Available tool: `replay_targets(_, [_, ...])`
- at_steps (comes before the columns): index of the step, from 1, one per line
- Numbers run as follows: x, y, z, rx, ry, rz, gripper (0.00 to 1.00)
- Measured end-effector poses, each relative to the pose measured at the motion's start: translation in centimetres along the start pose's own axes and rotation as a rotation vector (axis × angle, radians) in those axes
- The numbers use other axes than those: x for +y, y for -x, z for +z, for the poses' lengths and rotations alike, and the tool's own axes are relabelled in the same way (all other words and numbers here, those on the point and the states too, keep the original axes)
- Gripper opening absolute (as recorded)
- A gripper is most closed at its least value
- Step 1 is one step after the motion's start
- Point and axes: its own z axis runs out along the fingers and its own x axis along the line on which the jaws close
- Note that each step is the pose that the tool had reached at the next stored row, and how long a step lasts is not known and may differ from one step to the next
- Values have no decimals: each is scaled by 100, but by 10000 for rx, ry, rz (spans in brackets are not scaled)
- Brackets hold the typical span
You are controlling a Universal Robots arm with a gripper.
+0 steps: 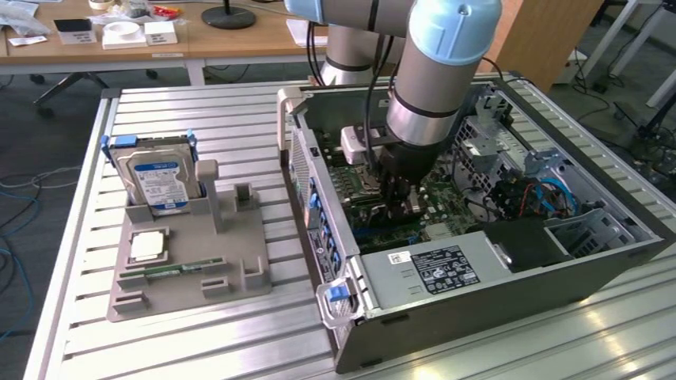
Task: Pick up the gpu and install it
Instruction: 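Insert the gpu into the slot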
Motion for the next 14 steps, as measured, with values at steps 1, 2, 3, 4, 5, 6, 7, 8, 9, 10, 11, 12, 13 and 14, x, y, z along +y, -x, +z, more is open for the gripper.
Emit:
replay_targets(1, [0,0,0,1,-1,-1,27])
replay_targets(2, [0,0,-1,3,-1,-1,33])
replay_targets(3, [0,0,-2,5,0,-1,33])
replay_targets(4, [0,0,-3,7,1,-1,40])
replay_targets(5, [0,0,-3,7,1,-2,40])
replay_targets(6, [-1,0,-4,7,1,-2,40])
replay_targets(7, [-1,2,-12,10,2,-4,40])
replay_targets(8, [-2,5,-25,9,1,-4,40])
replay_targets(9, [-2,7,-39,7,1,-4,40])
replay_targets(10, [-2,10,-55,7,0,-3,40])
replay_targets(11, [-2,12,-69,7,0,-2,40])
replay_targets(12, [-2,15,-83,7,-1,-3,40])
replay_targets(13, [-2,17,-96,7,-3,-3,40])
replay_targets(14, [-2,20,-106,7,-7,-3,40])
